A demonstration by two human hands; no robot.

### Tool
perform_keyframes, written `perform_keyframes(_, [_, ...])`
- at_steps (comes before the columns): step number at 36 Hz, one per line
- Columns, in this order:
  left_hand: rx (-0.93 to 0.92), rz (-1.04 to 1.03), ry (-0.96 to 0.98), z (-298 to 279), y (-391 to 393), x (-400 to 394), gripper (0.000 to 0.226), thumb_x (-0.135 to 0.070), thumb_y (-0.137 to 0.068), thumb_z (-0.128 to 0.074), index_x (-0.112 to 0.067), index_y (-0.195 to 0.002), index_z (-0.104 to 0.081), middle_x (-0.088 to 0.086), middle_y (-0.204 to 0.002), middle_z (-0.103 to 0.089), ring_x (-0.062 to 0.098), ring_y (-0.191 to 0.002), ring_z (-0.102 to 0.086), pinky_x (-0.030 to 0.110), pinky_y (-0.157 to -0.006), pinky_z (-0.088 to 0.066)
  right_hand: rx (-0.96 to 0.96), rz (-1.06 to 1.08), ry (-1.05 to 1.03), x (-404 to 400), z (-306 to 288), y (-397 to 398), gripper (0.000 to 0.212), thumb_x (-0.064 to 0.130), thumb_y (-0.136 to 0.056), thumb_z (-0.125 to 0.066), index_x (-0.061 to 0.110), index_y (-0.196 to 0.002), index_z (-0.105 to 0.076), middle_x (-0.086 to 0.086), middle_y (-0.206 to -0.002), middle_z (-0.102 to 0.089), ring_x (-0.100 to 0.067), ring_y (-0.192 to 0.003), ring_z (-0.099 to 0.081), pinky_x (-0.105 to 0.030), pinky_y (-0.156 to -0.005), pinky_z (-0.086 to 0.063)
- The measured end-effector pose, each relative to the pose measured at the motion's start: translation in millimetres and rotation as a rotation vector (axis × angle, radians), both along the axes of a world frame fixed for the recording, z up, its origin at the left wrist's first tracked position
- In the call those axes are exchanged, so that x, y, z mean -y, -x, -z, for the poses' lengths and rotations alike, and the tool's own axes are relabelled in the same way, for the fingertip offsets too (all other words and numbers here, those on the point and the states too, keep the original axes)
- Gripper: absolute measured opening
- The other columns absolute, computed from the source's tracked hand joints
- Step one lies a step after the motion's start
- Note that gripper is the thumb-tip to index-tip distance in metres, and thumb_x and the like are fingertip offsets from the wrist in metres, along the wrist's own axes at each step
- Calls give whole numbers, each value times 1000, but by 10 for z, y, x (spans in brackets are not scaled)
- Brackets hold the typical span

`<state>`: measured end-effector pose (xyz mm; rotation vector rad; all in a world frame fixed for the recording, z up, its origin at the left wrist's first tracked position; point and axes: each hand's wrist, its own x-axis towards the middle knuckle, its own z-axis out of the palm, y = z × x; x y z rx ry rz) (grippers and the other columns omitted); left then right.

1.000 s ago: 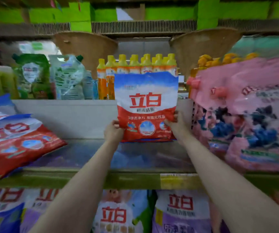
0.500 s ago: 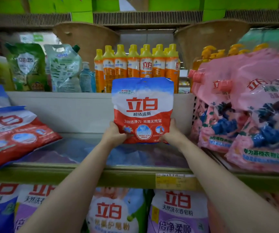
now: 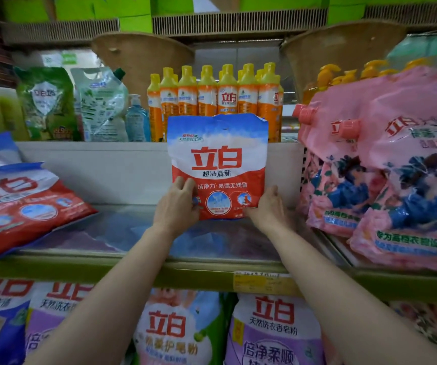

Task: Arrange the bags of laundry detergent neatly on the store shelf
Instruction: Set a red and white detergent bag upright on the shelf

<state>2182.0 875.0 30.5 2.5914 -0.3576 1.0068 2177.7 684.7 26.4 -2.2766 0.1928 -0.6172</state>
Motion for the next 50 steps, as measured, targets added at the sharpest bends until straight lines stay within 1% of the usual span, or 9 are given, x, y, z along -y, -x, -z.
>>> perform_keyframes(7, [-149, 28, -91, 29, -30, 7, 47, -19, -84, -62, -12, -128, -45, 5, -131, -43, 25, -119, -49, 37, -90, -48, -21, -22, 223, -70, -7, 9, 32, 18, -94, -48, 5, -123, -41, -17, -125, -54, -34, -108, -58, -42, -90, -49])
perform_keyframes(13, [-328, 70, -78, 13, 122, -74, 59, -9, -84, -57, -16, -139, -41, 1, -145, -36, 27, -126, -46, 34, -104, -39, 4, -40, 362, -176, -72, 99, 39, 21, -92, -49, 6, -128, -42, -14, -128, -50, -35, -112, -55, -44, -94, -47])
perform_keyframes(15, [-350, 77, -106, 17, 230, -194, 54, -9, -82, -57, -17, -135, -49, 3, -141, -44, 26, -125, -47, 32, -105, -38, 29, -80, 443, -259, -119, 138, 40, 21, -92, -48, 9, -130, -42, -11, -131, -49, -35, -113, -56, -44, -93, -48])
perform_keyframes(22, [-216, -430, -258, -152, 609, -1188, 34, -21, -83, -55, -15, -116, -60, 11, -120, -58, 30, -118, -47, 37, -96, -43, 107, -353, 811, -944, -265, 251, 27, 11, -89, -43, 9, -117, -45, -12, -123, -54, -36, -108, -56, -42, -84, -44])
perform_keyframes(26, [-174, -721, -125, -324, 912, -1811, 44, -25, -84, -55, -7, -124, -51, 18, -128, -50, 34, -123, -43, 40, -99, -39, 137, -441, 918, -1454, -394, 301, 32, 10, -87, -47, 11, -119, -46, -12, -125, -55, -33, -113, -56, -38, -85, -44])
perform_keyframes(31, [-340, -940, 198, -381, 1232, -2449, 74, -42, -82, -59, -1, -138, -35, 21, -142, -36, 35, -131, -37, 42, -105, -36, 132, -539, 854, -2031, -472, 233, 34, 11, -87, -46, 13, -120, -47, -13, -128, -54, -34, -116, -54, -42, -92, -45])
perform_keyframes(35, [-444, -832, 427, -338, 1224, -2606, 60, -44, -88, -50, -1, -129, -51, 20, -132, -53, 36, -119, -52, 36, -98, -45, 141, -568, 852, -2366, -457, 194, 36, 14, -90, -44, 12, -125, -46, -13, -131, -49, -34, -118, -53, -41, -91, -44])
perform_keyframes(40, [-483, -682, 641, -328, 999, -2496, 67, -44, -88, -53, 1, -136, -42, 18, -138, -48, 32, -125, -47, 32, -103, -41, 94, -573, 835, -2536, -435, 99, 33, 17, -91, -44, 11, -123, -47, -13, -130, -47, -35, -118, -52, -41, -93, -42])
perform_keyframes(50, [-107, -640, 800, -286, 576, -2431, 38, -28, -93, -50, -3, -119, -58, 24, -128, -55, 39, -121, -50, 39, -99, -40, -115, -534, 521, -2269, -417, -251, 43, 38, -94, -49, 4, -118, -58, -18, -128, -57, -31, -119, -53, -32, -94, -41])
